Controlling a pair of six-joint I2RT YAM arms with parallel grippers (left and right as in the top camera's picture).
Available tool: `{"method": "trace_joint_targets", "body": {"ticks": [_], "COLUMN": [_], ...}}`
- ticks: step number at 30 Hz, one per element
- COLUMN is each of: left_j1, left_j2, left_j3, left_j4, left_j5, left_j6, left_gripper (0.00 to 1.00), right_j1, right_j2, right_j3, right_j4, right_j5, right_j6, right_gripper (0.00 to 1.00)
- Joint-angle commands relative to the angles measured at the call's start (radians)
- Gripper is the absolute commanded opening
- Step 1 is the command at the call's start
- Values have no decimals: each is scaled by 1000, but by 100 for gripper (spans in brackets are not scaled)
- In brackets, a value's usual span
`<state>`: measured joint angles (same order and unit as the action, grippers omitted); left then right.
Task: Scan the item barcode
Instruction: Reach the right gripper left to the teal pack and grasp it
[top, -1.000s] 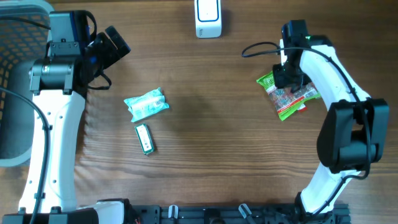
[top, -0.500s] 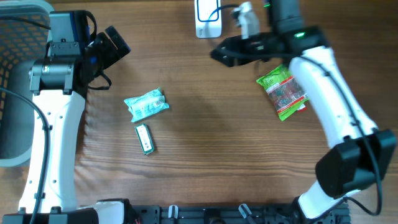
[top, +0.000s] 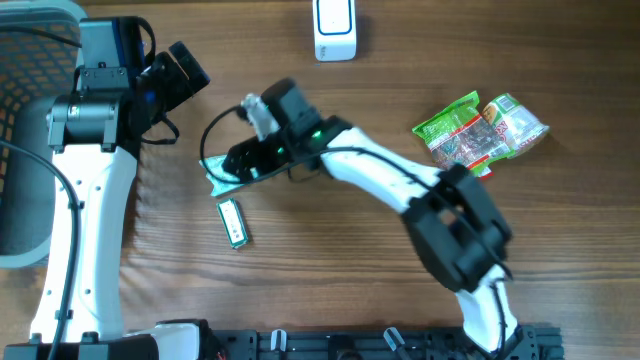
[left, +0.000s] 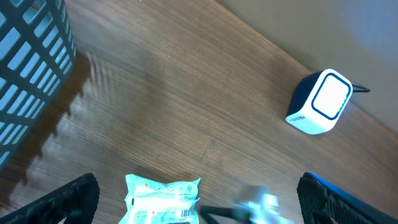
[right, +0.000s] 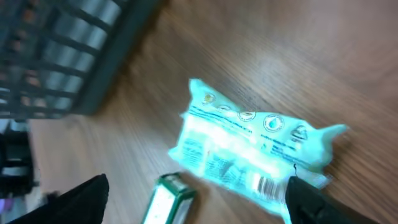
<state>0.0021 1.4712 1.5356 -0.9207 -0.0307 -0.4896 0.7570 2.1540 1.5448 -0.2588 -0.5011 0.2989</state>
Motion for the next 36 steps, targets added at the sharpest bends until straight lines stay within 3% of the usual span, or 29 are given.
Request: {"method": "trace_joint_targets", "body": {"ticks": [1, 3, 5, 7, 13, 16, 17, 20, 25, 28, 32, 36], "left_j1": [5, 5, 5, 5, 5, 5, 5, 5, 5, 5, 5, 5], "left_j2": [-18, -18, -18, -18, -18, -18, -18, -18, -18, -18, -18, -18], "left_j3": [15, 15, 15, 15, 15, 15, 15, 15, 15, 15, 15, 15], "left_j4": [3, 3, 3, 3, 3, 3, 3, 3, 3, 3, 3, 3], "left_j5": [4, 4, 4, 4, 4, 4, 4, 4, 4, 4, 4, 4], "left_j6": [19, 19, 19, 19, 19, 19, 19, 19, 19, 19, 19, 19], "left_gripper": [100, 100, 100, 100, 100, 100, 100, 100, 100, 100, 100, 100], "right_j1": [19, 19, 16, 6, -53, -78, -82, -87, -86, -84, -53, 9], "right_j2": [96, 116, 120, 109, 45, 14, 10, 8, 2, 1, 3, 19], "right_j3": [-12, -12, -12, -11, -11, -11, -11, -11, -11, -12, -12, -12], "right_j4": [39, 40, 13, -17, -135, -220, -228, -236, -156, 28, 108, 192], "right_j5": [92, 102, 141, 166, 250, 340, 341, 349, 178, -37, 43, 66], "right_j6": [-15, -37, -37, -32, 19, 18, 14, 14, 2, -3, 18, -17], "right_gripper": [92, 90, 80, 55, 37, 7, 5, 5, 34, 42, 63, 53]}}
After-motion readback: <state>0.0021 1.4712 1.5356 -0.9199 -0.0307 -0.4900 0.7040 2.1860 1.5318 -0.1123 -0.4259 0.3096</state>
